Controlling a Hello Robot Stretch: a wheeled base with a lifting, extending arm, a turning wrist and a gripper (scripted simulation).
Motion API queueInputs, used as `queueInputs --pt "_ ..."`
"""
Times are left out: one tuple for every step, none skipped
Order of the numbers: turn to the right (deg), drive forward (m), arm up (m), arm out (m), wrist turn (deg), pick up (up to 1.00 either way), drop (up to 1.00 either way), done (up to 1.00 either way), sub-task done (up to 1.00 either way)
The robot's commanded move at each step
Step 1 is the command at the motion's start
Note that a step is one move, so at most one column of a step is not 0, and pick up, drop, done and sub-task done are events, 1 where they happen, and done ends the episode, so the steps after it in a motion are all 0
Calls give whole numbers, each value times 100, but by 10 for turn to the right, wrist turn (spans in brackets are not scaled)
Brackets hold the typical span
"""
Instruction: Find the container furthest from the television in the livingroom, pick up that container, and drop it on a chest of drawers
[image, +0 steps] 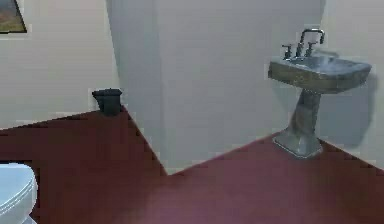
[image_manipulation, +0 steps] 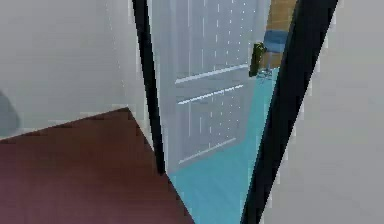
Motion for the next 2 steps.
queueInputs --pt "-300 0 0 0 0 0 0 0 0" --pt "0 100 0 0 0 0 0 0 0"
